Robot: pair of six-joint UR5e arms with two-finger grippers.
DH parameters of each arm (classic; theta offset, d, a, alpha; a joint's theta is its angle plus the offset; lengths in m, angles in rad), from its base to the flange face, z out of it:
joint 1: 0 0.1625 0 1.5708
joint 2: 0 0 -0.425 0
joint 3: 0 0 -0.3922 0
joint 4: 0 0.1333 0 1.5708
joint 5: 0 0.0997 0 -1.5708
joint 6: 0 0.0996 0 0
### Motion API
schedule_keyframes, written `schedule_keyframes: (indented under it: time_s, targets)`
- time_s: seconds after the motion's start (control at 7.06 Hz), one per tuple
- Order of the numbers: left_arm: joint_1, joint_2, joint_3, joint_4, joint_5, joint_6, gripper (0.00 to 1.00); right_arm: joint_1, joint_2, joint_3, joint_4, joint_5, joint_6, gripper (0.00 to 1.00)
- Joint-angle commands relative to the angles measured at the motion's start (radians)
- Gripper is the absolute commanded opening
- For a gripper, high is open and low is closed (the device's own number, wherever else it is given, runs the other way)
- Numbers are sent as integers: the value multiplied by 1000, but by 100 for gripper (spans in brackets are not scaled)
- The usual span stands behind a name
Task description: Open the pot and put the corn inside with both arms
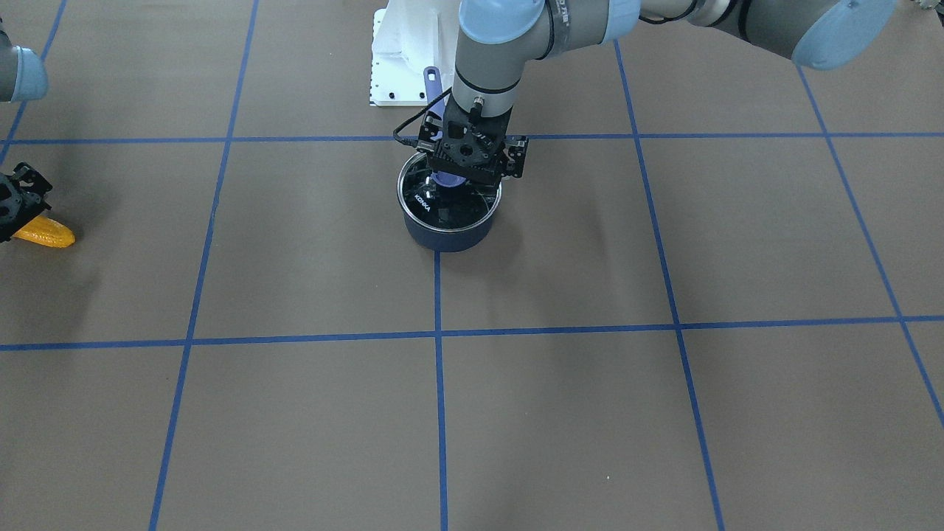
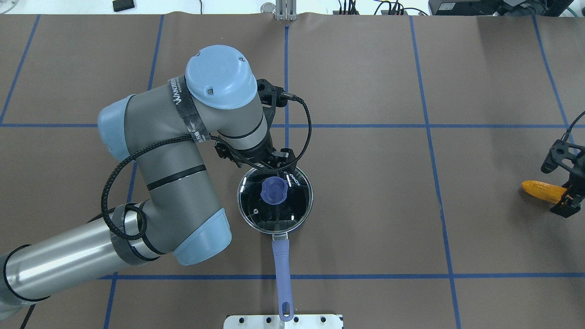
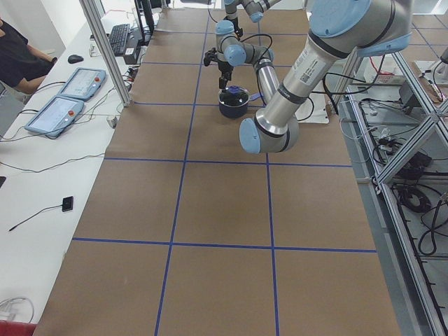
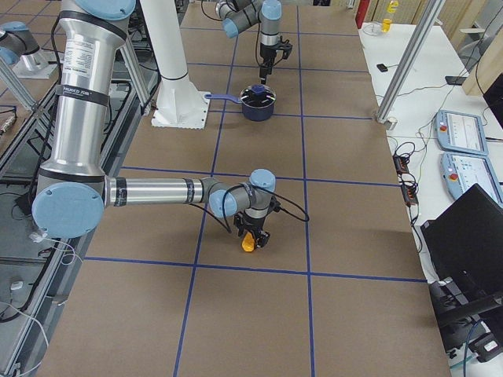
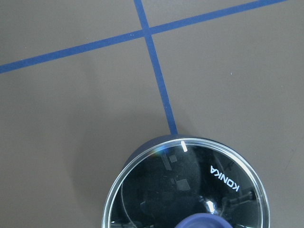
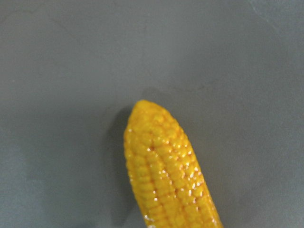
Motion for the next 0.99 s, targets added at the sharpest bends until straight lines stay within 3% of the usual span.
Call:
schedule_keyframes:
  time_s: [0.0,0.71,0.85]
  targets:
    - [0,1,-1,-2,0,0,100,-2,5,-5,-1,-3,-4,44]
    - [0,1,0,-2,0,0,100,35,8,13,-17,23,-4,23]
    - [0,1,-1,0,0,-2,100,47,10,70,-75,31,-4,22]
